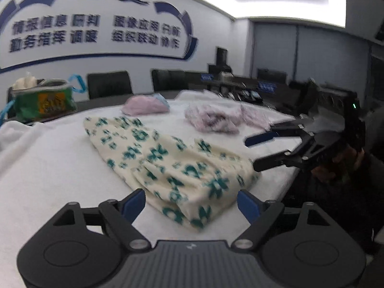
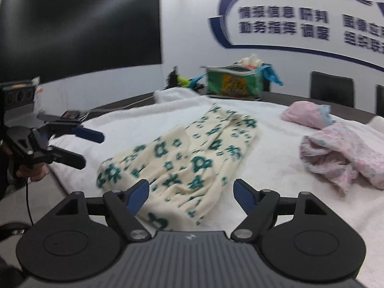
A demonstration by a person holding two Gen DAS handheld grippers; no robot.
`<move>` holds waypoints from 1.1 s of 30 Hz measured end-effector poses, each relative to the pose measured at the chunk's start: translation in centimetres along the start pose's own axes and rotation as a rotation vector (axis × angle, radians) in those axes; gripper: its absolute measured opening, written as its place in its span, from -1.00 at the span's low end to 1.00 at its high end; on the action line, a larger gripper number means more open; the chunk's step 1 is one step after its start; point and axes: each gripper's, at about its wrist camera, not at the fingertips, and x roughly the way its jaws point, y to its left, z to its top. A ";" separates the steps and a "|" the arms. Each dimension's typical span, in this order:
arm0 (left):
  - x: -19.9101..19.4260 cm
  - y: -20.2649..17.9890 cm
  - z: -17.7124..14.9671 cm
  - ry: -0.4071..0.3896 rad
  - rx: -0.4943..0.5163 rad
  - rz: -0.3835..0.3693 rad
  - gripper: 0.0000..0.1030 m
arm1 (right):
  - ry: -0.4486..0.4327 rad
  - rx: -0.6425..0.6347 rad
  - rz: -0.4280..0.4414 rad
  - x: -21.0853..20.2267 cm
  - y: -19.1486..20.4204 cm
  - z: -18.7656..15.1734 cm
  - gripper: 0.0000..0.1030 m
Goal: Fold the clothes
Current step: 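Grasp the garment end with the left gripper while the right gripper grasps beside it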
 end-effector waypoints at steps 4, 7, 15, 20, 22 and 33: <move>1.3 0.0 -0.1 0.039 -0.010 0.003 0.37 | 0.033 -0.088 0.022 0.4 1.1 -0.9 0.53; 2.2 0.0 -0.1 0.079 0.007 0.015 -0.05 | 0.047 -0.102 0.024 0.4 0.8 -1.7 0.46; 3.3 0.1 0.2 0.148 0.060 -0.025 -0.79 | 0.039 -0.137 0.087 1.3 0.6 -2.2 -0.67; 2.1 0.1 1.0 0.141 0.117 -0.039 -0.83 | 0.059 -0.168 0.131 0.7 0.9 -1.3 -0.82; 1.7 -0.3 0.7 0.134 0.187 -0.006 -0.68 | 0.067 -0.170 0.133 0.2 0.7 -0.8 -0.77; 1.8 -2.2 0.5 -0.010 0.463 -0.024 0.22 | 0.020 -0.428 0.114 1.0 3.0 -1.2 0.02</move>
